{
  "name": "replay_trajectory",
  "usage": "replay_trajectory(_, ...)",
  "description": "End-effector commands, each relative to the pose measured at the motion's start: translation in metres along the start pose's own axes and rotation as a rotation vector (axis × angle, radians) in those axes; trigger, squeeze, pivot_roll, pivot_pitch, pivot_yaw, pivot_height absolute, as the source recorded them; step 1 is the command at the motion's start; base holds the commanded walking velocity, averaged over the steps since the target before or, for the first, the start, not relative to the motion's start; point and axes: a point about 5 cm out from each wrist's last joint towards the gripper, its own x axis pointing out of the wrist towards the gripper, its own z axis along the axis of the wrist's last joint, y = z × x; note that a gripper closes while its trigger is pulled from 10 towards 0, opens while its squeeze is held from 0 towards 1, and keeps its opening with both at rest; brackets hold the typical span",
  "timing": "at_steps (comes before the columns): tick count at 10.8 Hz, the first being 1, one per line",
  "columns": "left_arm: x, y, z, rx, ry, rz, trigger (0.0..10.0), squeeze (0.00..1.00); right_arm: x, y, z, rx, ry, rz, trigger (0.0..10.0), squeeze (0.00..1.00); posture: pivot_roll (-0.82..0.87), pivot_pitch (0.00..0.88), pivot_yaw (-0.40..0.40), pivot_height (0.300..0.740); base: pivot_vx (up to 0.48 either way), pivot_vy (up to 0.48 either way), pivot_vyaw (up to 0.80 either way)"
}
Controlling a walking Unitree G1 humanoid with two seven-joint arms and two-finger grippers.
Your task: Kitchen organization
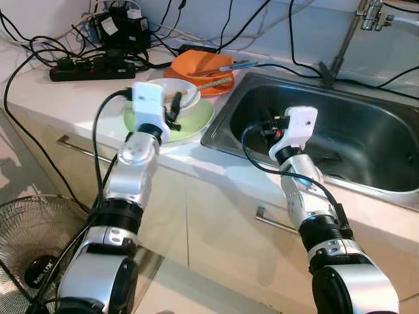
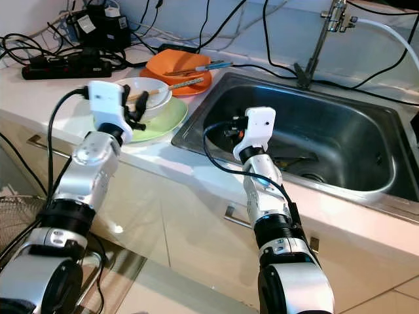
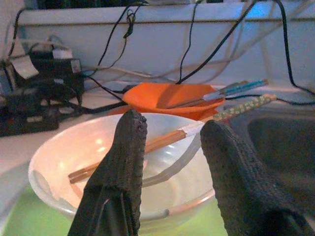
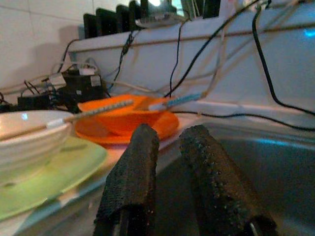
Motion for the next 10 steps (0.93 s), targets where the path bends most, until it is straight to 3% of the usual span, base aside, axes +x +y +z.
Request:
replay_trajectory(1, 0.004, 0.001, 0.005, -0.036, -0.011, 0.002, 10.0, 0.0, 0.0, 0.001, 0.001, 0.012, 0.0, 0.005, 10.0, 0.0, 0.19, 0.0, -0.036, 0.74, 0.0, 0.0, 0.0)
replay_trajectory(10, 0.001, 0.014, -0.006, -0.14, 0.059, 0.007, 10.0, 0.0, 0.002, 0.006, 0.005, 0.022, 0.01, 0.014, 10.0, 0.0, 0.21, 0.0, -0.039, 0.74, 0.0, 0.0, 0.0)
